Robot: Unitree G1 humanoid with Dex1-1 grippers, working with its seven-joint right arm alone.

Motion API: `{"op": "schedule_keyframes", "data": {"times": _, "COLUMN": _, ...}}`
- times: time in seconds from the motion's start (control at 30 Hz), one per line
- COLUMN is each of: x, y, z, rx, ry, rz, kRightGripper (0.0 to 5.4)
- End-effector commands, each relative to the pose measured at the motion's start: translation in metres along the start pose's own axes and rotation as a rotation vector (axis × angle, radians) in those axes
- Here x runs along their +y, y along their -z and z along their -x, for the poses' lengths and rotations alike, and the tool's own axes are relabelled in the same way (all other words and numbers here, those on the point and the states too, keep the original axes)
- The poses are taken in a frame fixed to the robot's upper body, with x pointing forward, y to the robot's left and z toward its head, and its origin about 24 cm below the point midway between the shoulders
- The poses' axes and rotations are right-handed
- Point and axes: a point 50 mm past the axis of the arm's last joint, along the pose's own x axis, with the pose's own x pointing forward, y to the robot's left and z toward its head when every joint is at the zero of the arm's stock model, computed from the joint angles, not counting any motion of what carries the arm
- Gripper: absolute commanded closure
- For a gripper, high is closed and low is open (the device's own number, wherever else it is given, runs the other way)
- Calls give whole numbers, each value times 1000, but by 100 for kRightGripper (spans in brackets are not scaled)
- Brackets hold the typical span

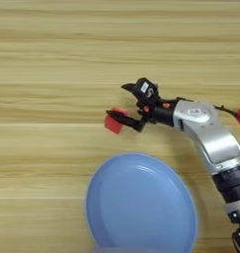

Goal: Move the objects on the table

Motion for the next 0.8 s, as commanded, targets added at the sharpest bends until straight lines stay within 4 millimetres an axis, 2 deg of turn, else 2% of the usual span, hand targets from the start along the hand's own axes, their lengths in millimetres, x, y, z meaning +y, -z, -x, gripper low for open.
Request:
{"op": "schedule_keyframes", "data": {"times": 0.03, "x": -21, "y": -37, "z": 17, "rx": -100, "ry": 71, "rz": 102, "kRightGripper": 36}}
{"op": "schedule_keyframes", "data": {"times": 0.17, "x": -31, "y": -38, "z": 33, "rx": -92, "ry": 111, "rz": 100, "kRightGripper": 2}}
{"op": "schedule_keyframes", "data": {"times": 0.37, "x": -50, "y": -29, "z": 62, "rx": -29, "ry": 180, "rz": 89, "kRightGripper": 2}}
{"op": "schedule_keyframes", "data": {"times": 0.53, "x": -64, "y": -12, "z": 82, "rx": 51, "ry": 234, "rz": 65, "kRightGripper": 2}}
{"op": "schedule_keyframes", "data": {"times": 0.8, "x": -77, "y": 13, "z": 94, "rx": 128, "ry": 294, "rz": 6, "kRightGripper": 2}}
